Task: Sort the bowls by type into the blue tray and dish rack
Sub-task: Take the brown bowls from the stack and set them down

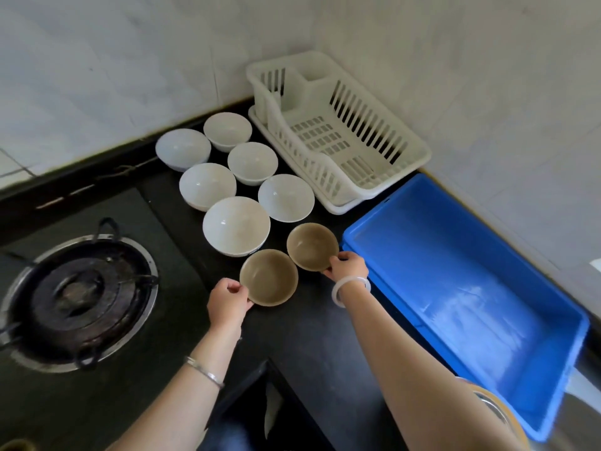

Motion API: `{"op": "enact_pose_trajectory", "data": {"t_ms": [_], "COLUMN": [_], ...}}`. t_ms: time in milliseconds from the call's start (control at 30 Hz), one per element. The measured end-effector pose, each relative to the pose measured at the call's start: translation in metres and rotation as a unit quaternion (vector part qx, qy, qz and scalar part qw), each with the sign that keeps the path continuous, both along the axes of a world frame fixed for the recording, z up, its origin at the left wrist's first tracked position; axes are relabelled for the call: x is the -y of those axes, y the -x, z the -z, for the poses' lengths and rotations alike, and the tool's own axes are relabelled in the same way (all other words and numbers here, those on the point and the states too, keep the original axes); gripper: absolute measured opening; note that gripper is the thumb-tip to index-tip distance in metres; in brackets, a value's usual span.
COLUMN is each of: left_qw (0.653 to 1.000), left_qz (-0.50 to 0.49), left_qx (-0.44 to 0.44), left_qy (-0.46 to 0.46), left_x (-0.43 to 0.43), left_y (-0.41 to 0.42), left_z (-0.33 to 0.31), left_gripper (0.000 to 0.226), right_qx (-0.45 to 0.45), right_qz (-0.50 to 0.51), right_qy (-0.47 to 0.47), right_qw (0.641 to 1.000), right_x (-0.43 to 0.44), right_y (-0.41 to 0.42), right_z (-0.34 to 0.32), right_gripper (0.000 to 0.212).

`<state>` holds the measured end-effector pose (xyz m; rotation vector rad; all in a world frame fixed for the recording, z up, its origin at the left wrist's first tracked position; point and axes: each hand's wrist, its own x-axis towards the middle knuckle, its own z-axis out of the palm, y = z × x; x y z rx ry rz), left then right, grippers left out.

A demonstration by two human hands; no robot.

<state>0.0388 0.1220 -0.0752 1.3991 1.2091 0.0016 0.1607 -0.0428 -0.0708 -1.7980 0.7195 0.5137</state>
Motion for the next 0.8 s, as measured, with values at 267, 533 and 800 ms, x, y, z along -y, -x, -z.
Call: {"op": "enact_pose_trajectory", "data": {"t_ms": [267, 533, 800], "left_qw": [1.000, 0.999, 0.995], "left_qz": [-0.020, -0.019, 0.075], "left_qx": [0.009, 0.028, 0.006], "left_qy": [0.006, 0.002, -0.066], "left_x": [0.003, 0.002, 0.000], "left_y": [-0.002, -0.001, 0.007], "left_z": [0.003, 0.002, -0.004], "left_gripper": [0.004, 0.014, 0.036], "right_qx": [0.003, -0.022, -0.008], "right_qz": [-0.016, -0.009, -0.051], "right_qy": [-0.006, -0.050, -0.062], "right_qw": [1.000, 0.998, 0.997], "right_x": [-0.005, -0.002, 0.013], "right_y": [-0.004, -0.003, 0.012], "right_z": [0.005, 0.007, -0.001], "right_gripper": [0.030, 0.028, 0.034]}}
